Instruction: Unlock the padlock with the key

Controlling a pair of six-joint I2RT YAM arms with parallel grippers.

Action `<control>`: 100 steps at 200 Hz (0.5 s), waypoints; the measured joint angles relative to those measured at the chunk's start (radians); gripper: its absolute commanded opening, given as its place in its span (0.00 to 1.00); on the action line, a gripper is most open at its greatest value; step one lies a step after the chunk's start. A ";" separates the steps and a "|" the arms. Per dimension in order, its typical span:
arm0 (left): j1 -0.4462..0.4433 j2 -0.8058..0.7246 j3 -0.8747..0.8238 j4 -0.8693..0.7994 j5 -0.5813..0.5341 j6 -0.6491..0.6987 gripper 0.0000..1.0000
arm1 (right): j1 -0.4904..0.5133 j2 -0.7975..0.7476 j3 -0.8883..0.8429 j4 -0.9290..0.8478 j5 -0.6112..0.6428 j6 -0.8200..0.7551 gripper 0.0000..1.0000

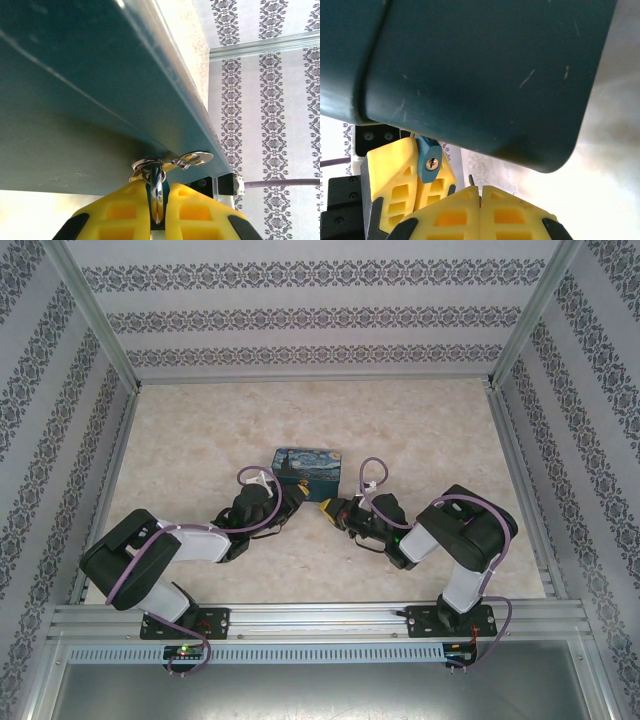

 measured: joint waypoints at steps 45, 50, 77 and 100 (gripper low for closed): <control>0.000 0.000 -0.005 0.000 0.000 0.000 0.00 | 0.000 0.000 0.005 -0.002 0.000 0.002 0.00; 0.000 0.000 -0.005 0.000 0.000 0.000 0.00 | 0.000 0.001 0.011 -0.002 0.000 0.003 0.00; 0.000 0.000 -0.006 0.000 -0.003 0.000 0.00 | 0.000 0.001 0.043 0.000 0.000 0.008 0.00; 0.000 0.000 -0.006 0.000 -0.008 0.000 0.00 | 0.000 0.001 0.046 -0.001 0.000 0.016 0.00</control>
